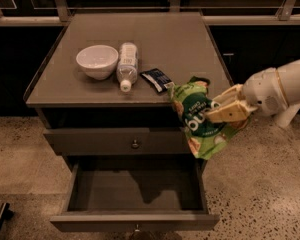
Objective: Place green rice chip bag into middle drawer
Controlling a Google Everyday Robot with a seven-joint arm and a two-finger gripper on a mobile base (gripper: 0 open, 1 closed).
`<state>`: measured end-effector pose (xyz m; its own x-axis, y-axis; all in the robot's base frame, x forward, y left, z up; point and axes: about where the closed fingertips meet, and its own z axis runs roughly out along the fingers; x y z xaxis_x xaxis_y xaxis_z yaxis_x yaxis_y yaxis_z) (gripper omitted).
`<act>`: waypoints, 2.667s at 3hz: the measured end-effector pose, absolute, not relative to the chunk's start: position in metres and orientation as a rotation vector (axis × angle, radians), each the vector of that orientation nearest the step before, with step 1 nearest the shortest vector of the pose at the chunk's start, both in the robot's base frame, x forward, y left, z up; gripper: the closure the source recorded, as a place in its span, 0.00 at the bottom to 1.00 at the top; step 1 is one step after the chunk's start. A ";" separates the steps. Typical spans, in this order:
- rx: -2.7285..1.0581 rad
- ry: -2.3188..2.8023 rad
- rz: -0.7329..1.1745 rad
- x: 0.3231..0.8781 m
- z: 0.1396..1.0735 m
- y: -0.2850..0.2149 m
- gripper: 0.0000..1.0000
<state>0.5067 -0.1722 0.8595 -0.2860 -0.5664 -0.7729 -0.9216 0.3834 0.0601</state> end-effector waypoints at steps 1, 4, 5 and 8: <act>-1.218 1.967 0.870 0.476 0.815 -0.160 1.00; -0.954 2.002 1.412 0.439 0.660 -0.148 1.00; -0.954 2.002 1.412 0.439 0.660 -0.148 1.00; -0.815 2.061 1.566 0.483 0.551 -0.143 1.00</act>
Offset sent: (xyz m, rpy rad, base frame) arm -0.0803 0.0173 -0.1359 0.3716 0.3400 0.0302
